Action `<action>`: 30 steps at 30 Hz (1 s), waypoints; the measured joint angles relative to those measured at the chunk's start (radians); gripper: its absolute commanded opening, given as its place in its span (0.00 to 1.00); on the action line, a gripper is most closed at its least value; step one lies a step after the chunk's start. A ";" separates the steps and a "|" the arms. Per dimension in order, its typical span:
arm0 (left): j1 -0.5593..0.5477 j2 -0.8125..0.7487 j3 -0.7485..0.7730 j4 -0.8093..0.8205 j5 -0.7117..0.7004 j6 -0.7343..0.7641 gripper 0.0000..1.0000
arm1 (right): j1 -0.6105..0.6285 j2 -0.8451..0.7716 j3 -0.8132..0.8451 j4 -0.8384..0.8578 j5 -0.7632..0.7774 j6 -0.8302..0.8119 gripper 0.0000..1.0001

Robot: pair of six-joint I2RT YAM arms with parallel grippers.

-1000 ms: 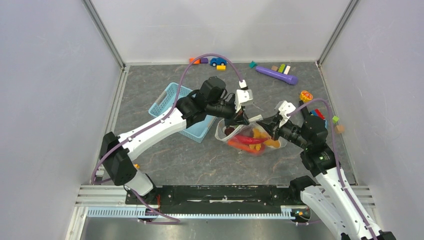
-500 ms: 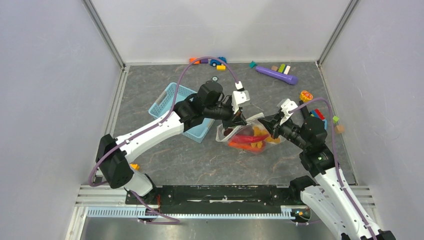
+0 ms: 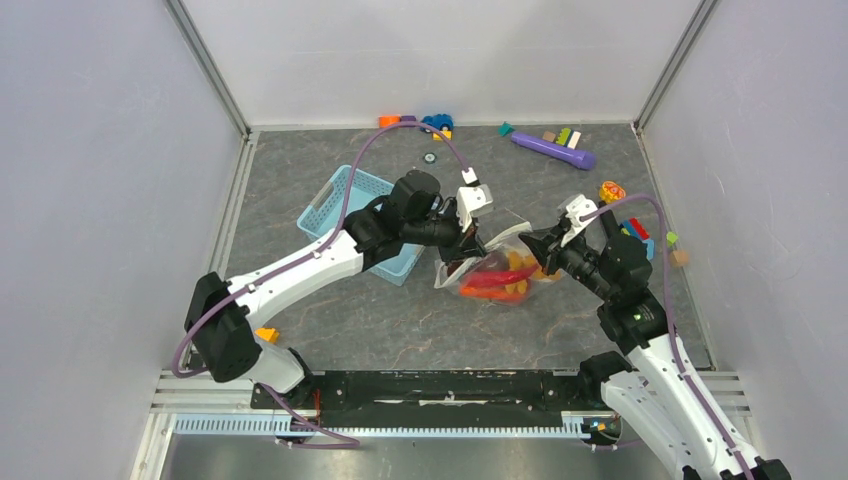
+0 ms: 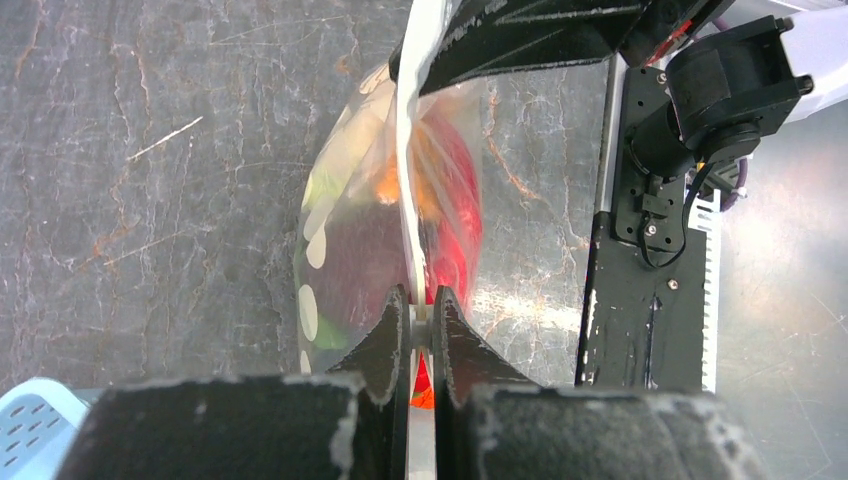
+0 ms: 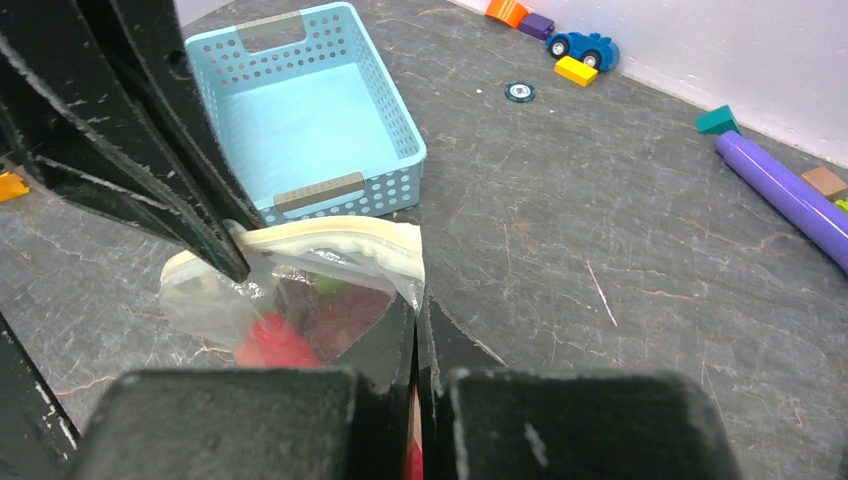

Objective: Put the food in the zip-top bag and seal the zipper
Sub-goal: Zip the zipper food storage bag at the center of the board.

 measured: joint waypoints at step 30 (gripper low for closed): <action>0.001 -0.070 -0.113 0.044 -0.062 -0.046 0.02 | 0.000 0.041 -0.004 0.038 0.172 0.080 0.00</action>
